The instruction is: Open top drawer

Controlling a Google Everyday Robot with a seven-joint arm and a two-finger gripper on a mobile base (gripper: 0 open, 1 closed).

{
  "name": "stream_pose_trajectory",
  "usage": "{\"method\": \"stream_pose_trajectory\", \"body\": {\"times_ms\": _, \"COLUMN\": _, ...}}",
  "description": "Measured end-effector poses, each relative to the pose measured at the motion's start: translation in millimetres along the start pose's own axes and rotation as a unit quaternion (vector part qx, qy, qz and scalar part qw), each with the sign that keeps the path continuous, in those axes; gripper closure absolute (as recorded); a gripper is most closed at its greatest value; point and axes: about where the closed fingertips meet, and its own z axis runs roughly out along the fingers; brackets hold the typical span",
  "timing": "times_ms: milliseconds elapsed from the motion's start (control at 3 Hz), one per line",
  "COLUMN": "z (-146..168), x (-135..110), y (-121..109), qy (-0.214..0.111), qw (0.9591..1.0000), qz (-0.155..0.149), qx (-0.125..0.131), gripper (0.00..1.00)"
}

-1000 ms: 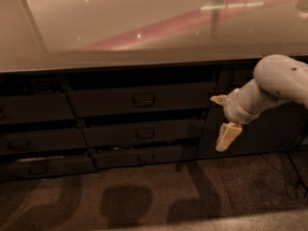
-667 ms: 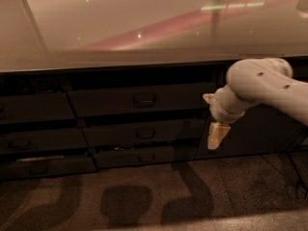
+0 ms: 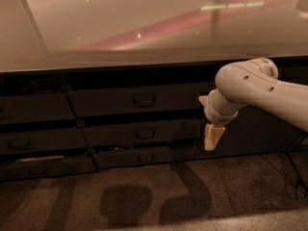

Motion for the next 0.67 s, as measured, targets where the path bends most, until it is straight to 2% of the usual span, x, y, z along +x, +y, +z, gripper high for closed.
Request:
{"method": "stream_pose_trajectory", "body": {"times_ms": 333, "z": -0.4, "x": 10.8, "y": -20.8, "qy": -0.001, "qw": 0.9998, "qz": 0.018, "qx": -0.008, "gripper": 0.0}}
{"method": "stream_pose_trajectory", "body": {"times_ms": 667, "z": -18.2, "x": 18.2, "y": -87.5, "qy": 0.021, "qw": 0.9994, "qz": 0.022, "qx": 0.014, "gripper": 0.0}}
